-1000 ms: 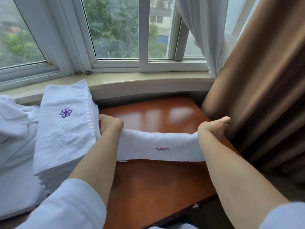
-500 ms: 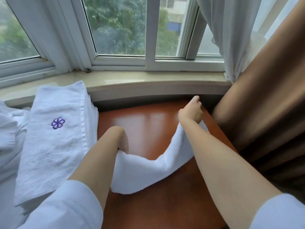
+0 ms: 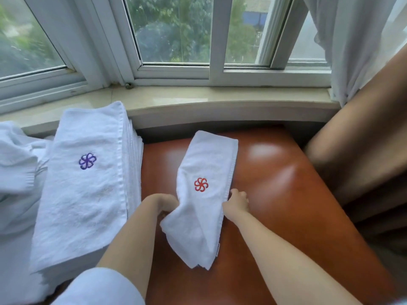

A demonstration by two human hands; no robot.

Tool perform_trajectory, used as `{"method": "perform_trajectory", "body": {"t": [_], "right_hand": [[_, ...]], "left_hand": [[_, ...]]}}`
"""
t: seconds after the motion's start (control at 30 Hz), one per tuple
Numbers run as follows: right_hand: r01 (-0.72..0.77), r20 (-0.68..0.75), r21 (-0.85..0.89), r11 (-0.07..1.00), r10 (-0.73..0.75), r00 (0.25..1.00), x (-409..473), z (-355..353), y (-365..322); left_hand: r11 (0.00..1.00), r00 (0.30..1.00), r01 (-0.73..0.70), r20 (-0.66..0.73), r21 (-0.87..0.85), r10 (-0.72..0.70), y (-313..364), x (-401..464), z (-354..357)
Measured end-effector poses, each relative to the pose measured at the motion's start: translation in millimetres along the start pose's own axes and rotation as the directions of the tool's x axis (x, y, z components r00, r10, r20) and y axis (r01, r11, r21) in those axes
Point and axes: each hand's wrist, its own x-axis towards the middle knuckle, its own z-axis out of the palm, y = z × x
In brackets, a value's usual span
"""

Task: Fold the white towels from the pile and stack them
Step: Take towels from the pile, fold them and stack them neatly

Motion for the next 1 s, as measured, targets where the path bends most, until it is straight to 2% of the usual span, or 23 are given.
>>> {"method": "perform_trajectory", "body": {"t": [0.07, 0.1, 0.13, 0.17, 0.23, 0.3, 0.37, 0.4, 0.43, 0.5, 0.57, 0.6, 0.7, 0.8, 0.9, 1.0], "right_hand": [[-0.125, -0.011, 0.17, 0.978, 0.128, 0.992, -19.7, 15.0, 3.2], [-0.177, 0.006, 0.249, 0.952, 0.181, 0.984, -29.4, 21.9, 2.9], [-0.209, 0.038, 0.301, 0.931, 0.207, 0.978, -38.5, 27.3, 1.2], [-0.226, 0.075, 0.333, 0.915, 0.214, 0.974, -46.5, 31.9, 0.4], [-0.292, 0.177, 0.427, 0.855, 0.238, 0.955, -60.8, 39.0, -1.7], [-0.372, 0.307, 0.487, 0.79, 0.244, 0.92, -74.4, 41.2, -3.8], [-0.337, 0.339, 0.468, 0.817, 0.186, 0.922, -83.9, 40.7, -4.6], [-0.274, 0.288, 0.491, 0.827, 0.143, 0.947, -87.0, 39.5, -4.2], [-0.185, 0.174, 0.529, 0.829, 0.108, 0.979, -89.0, 35.5, -2.9], [-0.024, -0.124, 0.552, 0.834, 0.11, 0.986, -90.5, 19.2, 1.7], [0.029, -0.294, 0.488, 0.873, 0.133, 0.947, -91.2, -0.2, 6.6], [0.015, -0.294, 0.431, 0.902, 0.125, 0.948, -90.3, -6.9, 9.6], [-0.098, -0.117, 0.108, 0.989, 0.111, 0.987, -98.8, -5.7, 25.9], [-0.143, -0.018, -0.052, 0.988, 0.142, 0.99, -115.7, 16.1, 47.7], [-0.087, -0.091, -0.15, 0.985, 0.074, 0.993, -123.8, 26.3, 53.7], [-0.057, -0.257, -0.171, 0.984, 0.011, 0.966, -125.9, 23.1, 51.6]], "left_hand": [[0.953, 0.981, -0.129, -0.177, -0.274, 0.083, -2.6, -1.0, 3.5], [0.905, 0.973, -0.172, -0.208, -0.388, 0.096, -4.4, -1.7, 4.2], [0.877, 0.979, -0.17, -0.18, -0.449, 0.098, -5.4, -5.6, 5.2], [0.885, 0.989, -0.132, -0.125, -0.446, 0.084, -6.8, -9.4, 6.5], [0.948, 0.999, 0.0, -0.035, -0.319, -0.011, -11.7, -17.4, 11.7], [0.975, 0.995, 0.044, -0.075, -0.217, -0.061, -18.7, -21.8, 20.4], [0.969, 0.993, 0.02, -0.107, -0.247, -0.048, -25.0, -23.9, 27.5], [0.946, 0.994, -0.01, -0.103, -0.324, -0.025, -26.9, -26.4, 30.2], [0.901, 0.996, -0.044, -0.093, -0.431, 0.004, -28.6, -26.5, 32.2], [0.767, 0.996, -0.087, -0.066, -0.636, 0.058, -32.4, -26.5, 38.8], [0.708, 0.995, -0.1, -0.061, -0.699, 0.081, -37.3, -27.5, 52.3], [0.731, 0.996, -0.094, -0.064, -0.676, 0.068, -40.2, -28.0, 60.5], [0.809, 0.994, -0.092, -0.105, -0.581, 0.038, -58.1, -24.3, 90.5], [0.763, 0.945, -0.24, -0.325, -0.6, 0.041, -78.9, -12.0, 110.3], [0.642, 0.879, -0.406, -0.469, -0.65, 0.082, -94.3, -9.4, 126.5], [0.629, 0.824, -0.524, -0.528, -0.575, 0.204, -105.3, -7.0, 141.2]]}}
